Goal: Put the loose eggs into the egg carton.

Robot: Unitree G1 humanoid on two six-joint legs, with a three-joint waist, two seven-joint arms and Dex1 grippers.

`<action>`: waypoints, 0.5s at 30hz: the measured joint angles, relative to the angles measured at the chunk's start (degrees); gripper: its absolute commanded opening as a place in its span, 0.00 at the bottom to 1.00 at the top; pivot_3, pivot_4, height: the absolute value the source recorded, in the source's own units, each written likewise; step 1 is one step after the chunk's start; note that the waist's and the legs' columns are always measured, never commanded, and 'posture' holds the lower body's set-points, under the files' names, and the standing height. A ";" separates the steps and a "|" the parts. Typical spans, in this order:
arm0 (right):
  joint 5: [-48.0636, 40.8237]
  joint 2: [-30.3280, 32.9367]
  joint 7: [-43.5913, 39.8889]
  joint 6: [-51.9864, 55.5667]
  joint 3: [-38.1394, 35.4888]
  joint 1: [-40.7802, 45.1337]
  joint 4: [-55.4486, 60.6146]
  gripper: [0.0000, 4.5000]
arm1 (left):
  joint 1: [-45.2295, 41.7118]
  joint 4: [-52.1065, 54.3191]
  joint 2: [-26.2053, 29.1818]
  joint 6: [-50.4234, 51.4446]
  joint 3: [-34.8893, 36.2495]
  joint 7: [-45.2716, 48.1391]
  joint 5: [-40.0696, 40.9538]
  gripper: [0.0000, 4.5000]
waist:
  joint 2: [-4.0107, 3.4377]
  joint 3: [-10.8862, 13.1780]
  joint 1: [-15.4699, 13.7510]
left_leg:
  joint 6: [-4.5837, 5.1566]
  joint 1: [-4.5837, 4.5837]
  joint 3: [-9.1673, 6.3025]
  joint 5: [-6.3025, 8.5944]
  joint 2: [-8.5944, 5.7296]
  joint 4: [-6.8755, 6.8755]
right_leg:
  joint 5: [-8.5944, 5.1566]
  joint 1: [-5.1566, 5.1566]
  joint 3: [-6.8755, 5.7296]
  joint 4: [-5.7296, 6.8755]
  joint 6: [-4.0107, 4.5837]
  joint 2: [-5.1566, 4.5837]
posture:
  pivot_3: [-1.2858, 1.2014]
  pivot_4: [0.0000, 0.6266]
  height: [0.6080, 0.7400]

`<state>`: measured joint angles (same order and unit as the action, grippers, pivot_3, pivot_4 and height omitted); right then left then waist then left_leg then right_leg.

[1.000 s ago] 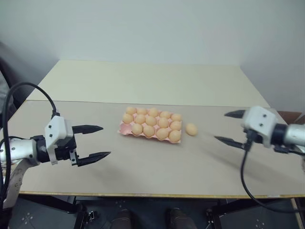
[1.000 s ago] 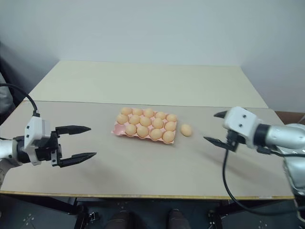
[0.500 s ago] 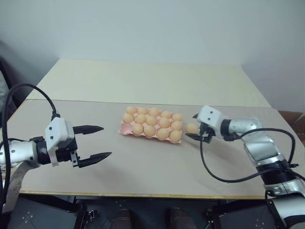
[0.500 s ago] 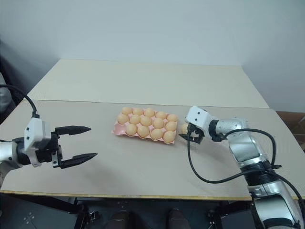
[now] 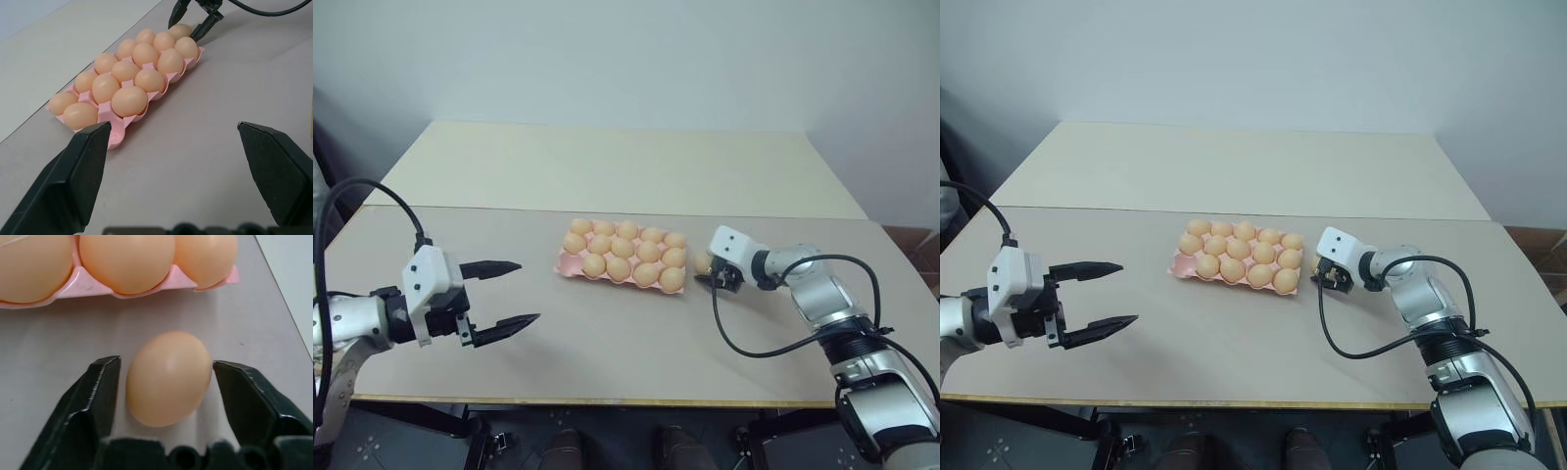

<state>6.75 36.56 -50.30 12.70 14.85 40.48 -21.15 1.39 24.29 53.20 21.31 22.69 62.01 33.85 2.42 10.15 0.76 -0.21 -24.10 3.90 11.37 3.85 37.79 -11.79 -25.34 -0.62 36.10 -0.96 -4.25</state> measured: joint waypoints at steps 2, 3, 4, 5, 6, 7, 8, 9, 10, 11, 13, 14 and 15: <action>0.32 -0.22 0.24 -0.12 0.00 0.05 -0.33 0.44 | 0.20 0.00 0.00 -0.10 0.00 -0.01 -0.08 1.00 | 0.00 0.00 0.00 | 0.00 0.01 0.00 0.00 0.00 0.00 | 0.00 0.01 0.00 0.01 0.00 0.00 | 0.52 0.24 1.00; 0.45 -0.24 0.32 -0.20 0.00 0.05 -0.35 0.42 | 0.36 0.00 0.00 -0.12 0.01 -0.01 -0.11 1.00 | 0.00 0.00 0.00 | 0.00 0.02 0.00 0.00 0.00 0.00 | 0.00 0.01 0.00 0.01 0.00 0.00 | 0.52 0.24 1.00; 0.46 -0.24 0.31 -0.22 -0.01 0.05 -0.35 0.42 | 0.55 0.00 0.00 -0.13 0.01 -0.01 -0.14 1.00 | 0.00 0.00 0.00 | 0.00 0.02 0.00 0.00 0.00 0.00 | 0.00 0.01 0.00 0.01 0.00 0.00 | 0.52 0.24 1.00; 0.43 -0.24 0.31 -0.22 -0.02 0.05 -0.34 0.42 | 0.68 0.00 0.00 -0.14 0.01 -0.01 -0.17 1.00 | 0.00 0.00 0.00 | 0.00 0.02 0.00 0.00 0.01 0.00 | 0.00 0.01 0.00 0.01 0.00 0.00 | 0.52 0.24 1.00; 0.44 -0.24 0.31 -0.22 -0.03 0.04 -0.28 0.42 | 0.79 0.00 0.00 -0.18 0.01 -0.01 -0.22 1.00 | 0.00 0.00 0.00 | 0.00 0.02 0.00 0.00 0.01 0.00 | 0.00 0.01 0.00 0.01 0.00 0.00 | 0.52 0.24 1.00; 0.47 -0.21 0.32 -0.22 -0.03 0.02 -0.14 0.42 | 0.87 0.00 0.00 -0.24 0.01 0.00 -0.25 1.00 | 0.00 0.00 0.00 | 0.00 0.02 0.00 0.00 0.00 0.00 | 0.00 0.01 0.00 0.01 0.00 0.00 | 0.52 0.24 1.00; 0.62 -0.02 0.40 -0.22 -0.03 -0.13 0.33 0.42 | 0.93 -0.01 -0.01 -0.37 0.01 0.00 -0.27 1.00 | 0.00 0.00 -0.01 | 0.00 0.01 0.00 0.00 0.00 0.00 | 0.00 0.00 0.00 0.01 0.00 0.00 | 0.52 0.24 1.00; 0.99 0.33 0.55 -0.23 -0.03 -0.31 0.91 0.42 | 1.00 -0.01 -0.01 -0.50 0.02 0.00 -0.30 1.00 | 0.00 0.00 -0.01 | 0.00 0.01 0.00 0.00 0.00 0.00 | 0.00 0.00 0.00 0.00 0.00 0.00 | 0.52 0.24 1.00; 1.13 0.80 0.77 -0.23 -0.05 -0.38 1.55 0.42 | 1.14 -0.02 0.00 -0.71 0.09 0.00 -0.34 1.00 | -0.01 0.00 -0.01 | 0.00 0.00 0.00 0.00 0.00 0.00 | 0.00 0.00 0.00 0.00 0.00 -0.01 | 0.52 0.24 1.00; 1.35 1.30 1.16 -0.22 -0.25 -0.39 2.44 0.42 | 1.26 -0.02 0.00 -1.06 0.13 0.00 -0.38 1.00 | -0.01 0.00 -0.01 | 0.00 -0.01 0.00 0.00 0.00 0.00 | 0.00 -0.01 0.00 0.00 -0.01 -0.01 | 0.52 0.24 1.00; 1.63 1.79 3.02 -0.23 -1.80 -0.37 5.37 0.42 | 1.44 -0.03 0.00 -1.32 0.40 0.00 -0.42 1.00 | -0.01 0.01 -0.02 | 0.00 0.00 0.00 0.00 0.00 0.00 | 0.00 -0.02 -0.01 0.01 -0.01 -0.01 | 0.52 0.24 1.00; 1.61 1.77 3.90 -0.29 -2.65 -0.20 6.68 0.42 | 1.48 -0.05 0.00 -1.40 0.55 0.00 -0.47 1.00 | -0.01 0.01 0.00 | 0.00 0.00 0.00 0.00 0.00 0.00 | 0.00 -0.02 -0.01 0.02 -0.01 -0.01 | 0.52 0.24 1.00; 1.20 1.22 4.68 -0.36 -3.74 0.15 8.23 0.42 | 1.51 -0.08 -0.01 -1.47 0.70 -0.01 -0.50 1.00 | -0.01 0.01 0.12 | 0.00 0.02 0.00 0.00 0.02 0.00 | 0.00 -0.02 -0.01 0.03 -0.01 0.01 | 0.52 0.24 1.00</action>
<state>7.95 37.78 -45.62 12.34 11.11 40.64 -12.92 2.90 24.21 53.20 19.85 23.39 62.00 33.36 2.40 10.16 0.88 -0.21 -24.08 3.90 11.38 3.87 37.79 -11.79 -25.36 -0.63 36.13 -0.97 -4.24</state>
